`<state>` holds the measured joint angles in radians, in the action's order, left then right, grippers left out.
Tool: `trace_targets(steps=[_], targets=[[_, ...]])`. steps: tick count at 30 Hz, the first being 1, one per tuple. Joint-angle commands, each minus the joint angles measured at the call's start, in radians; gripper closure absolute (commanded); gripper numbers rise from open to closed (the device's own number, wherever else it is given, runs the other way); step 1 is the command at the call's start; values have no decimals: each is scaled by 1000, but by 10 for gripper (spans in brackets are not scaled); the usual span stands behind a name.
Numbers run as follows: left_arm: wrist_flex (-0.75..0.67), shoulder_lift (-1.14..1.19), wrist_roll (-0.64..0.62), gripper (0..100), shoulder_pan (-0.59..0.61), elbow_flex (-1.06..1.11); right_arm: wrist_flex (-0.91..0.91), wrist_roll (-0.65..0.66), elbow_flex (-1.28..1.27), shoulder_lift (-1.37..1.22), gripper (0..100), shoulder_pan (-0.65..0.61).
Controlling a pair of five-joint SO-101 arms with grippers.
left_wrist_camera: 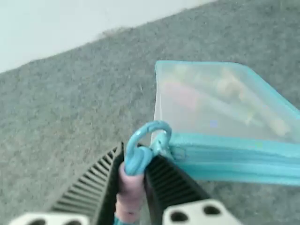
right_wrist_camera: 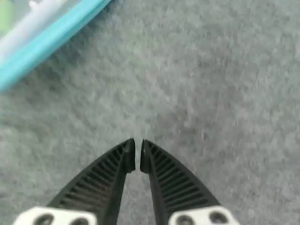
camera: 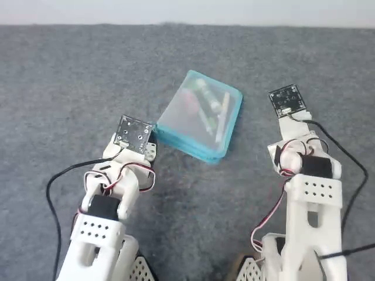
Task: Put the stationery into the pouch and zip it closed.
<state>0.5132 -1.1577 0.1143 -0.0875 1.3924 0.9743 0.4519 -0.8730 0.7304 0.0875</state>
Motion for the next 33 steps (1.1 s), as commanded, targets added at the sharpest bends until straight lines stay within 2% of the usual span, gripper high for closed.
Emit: trace_targets(steps=[1, 4, 8, 11, 15, 18, 22, 33], targets=[[-32, -6, 2, 985, -5, -27, 10, 9, 14, 10, 992, -30], [-32, -3, 2, 984, -35, -25, 90, 8, 21, 35, 988, -153], [-37, -3, 2, 984, -206, -7, 162, -20, 14, 147, 973, -377], [-31, -5, 2, 984, -293, -7, 177, -26, -9, 268, 882, -518], [-11, -9, 0, 986, -279, -13, 111, 44, -118, 380, 791, -653], [52, -11, 0, 987, -269, -58, 25, 75, -198, 384, 797, -662], [138, -11, 0, 987, -275, -108, -97, 80, -229, 335, 797, -601], [137, -11, 2, 987, -270, -99, -423, 75, -170, 27, 809, -498]])
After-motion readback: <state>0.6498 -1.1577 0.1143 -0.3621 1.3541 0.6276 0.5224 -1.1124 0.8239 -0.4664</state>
